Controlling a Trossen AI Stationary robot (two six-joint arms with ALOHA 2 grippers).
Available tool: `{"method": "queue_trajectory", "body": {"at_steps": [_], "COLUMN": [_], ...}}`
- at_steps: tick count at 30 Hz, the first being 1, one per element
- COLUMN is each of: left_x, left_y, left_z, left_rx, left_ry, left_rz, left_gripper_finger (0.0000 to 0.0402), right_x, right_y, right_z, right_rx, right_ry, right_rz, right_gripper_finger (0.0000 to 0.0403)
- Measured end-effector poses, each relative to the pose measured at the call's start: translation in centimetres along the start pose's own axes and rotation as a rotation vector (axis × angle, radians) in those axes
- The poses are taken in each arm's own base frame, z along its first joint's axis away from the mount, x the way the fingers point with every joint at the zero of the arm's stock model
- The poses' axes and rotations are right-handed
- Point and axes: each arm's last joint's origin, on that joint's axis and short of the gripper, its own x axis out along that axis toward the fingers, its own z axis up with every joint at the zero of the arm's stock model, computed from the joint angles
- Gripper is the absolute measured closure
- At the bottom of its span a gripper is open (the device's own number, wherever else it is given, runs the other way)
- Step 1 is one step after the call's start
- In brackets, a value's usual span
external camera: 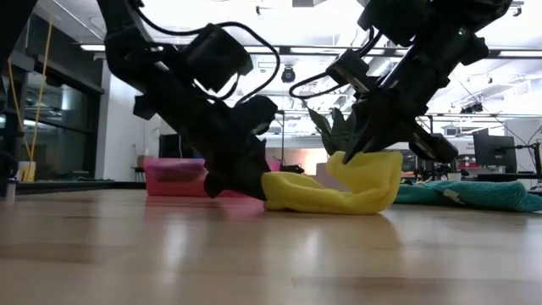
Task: Fold microfiber towels
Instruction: Fold the yellow microfiber towel
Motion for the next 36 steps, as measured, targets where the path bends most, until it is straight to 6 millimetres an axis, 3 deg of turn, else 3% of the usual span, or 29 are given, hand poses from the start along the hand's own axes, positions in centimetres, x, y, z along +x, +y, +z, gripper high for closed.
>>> {"method": "queue_trajectory", "body": {"at_steps": [9,20,30,33,36], "left_x": [-0.2,-0.2,-0.2,-0.2,-0.2], "left_y": [-2.5,-2.6,-2.6,-2.6,-2.6], "left_z": [-1.6,-1.7,-1.7,-1.7,-1.7], "left_rx": [0.009,-0.014,-0.015,-0.015,-0.015], "left_ry": [-0.041,-0.043,-0.043,-0.042,-0.042], "left_rz": [0.043,0.037,0.032,0.032,0.032], "left_gripper_finger": [0.0402,0.0402,0.0402,0.0402,0.0402], "right_x": [0.1,2.4,2.8,2.7,2.7], "right_y": [0.7,0.9,1.1,1.3,1.6], "right_z": [-0.1,-1.6,-1.6,-1.5,-1.5], "right_rx": [0.088,0.205,0.253,0.255,0.241], "right_ry": [-0.002,0.008,-0.035,-0.034,-0.035], "right_rz": [0.076,0.137,0.181,0.201,0.234], "right_gripper_finger": [0.0403,0.0403,0.0402,0.0389,0.0351]}}
